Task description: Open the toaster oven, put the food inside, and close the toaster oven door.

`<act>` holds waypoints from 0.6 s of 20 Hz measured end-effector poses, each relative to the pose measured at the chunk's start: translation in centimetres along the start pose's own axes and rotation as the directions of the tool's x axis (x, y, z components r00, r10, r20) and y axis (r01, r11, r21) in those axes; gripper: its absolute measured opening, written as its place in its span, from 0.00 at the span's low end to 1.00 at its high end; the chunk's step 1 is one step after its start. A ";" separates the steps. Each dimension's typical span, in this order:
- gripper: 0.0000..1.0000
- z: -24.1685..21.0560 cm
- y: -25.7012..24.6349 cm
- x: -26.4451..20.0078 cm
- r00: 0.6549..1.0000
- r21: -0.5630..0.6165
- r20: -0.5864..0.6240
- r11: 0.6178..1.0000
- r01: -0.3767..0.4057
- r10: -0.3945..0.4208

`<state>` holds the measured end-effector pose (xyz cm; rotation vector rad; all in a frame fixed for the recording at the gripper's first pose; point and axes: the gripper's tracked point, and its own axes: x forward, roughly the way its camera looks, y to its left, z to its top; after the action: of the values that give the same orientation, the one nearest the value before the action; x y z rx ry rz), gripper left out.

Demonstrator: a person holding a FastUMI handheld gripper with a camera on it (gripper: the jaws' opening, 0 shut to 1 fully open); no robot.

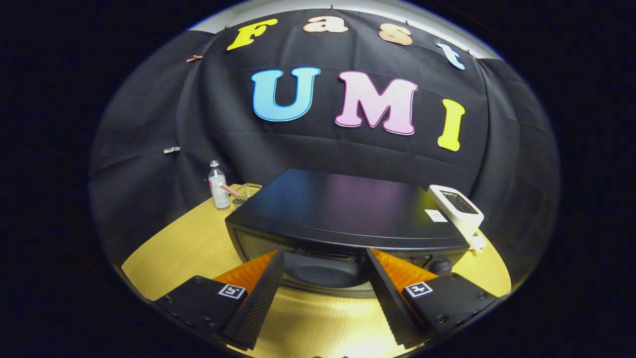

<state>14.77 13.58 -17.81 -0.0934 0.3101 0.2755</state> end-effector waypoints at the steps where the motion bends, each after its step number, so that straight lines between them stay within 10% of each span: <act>1: 1.00 0.1 0.0 0.1 1.000 0.011 -0.001 1.000 0.004 -0.004; 12: 1.00 1.7 0.3 -5.1 1.000 0.117 -0.022 0.993 -0.012 0.015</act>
<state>10.53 12.76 -14.65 0.0212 0.3492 0.2695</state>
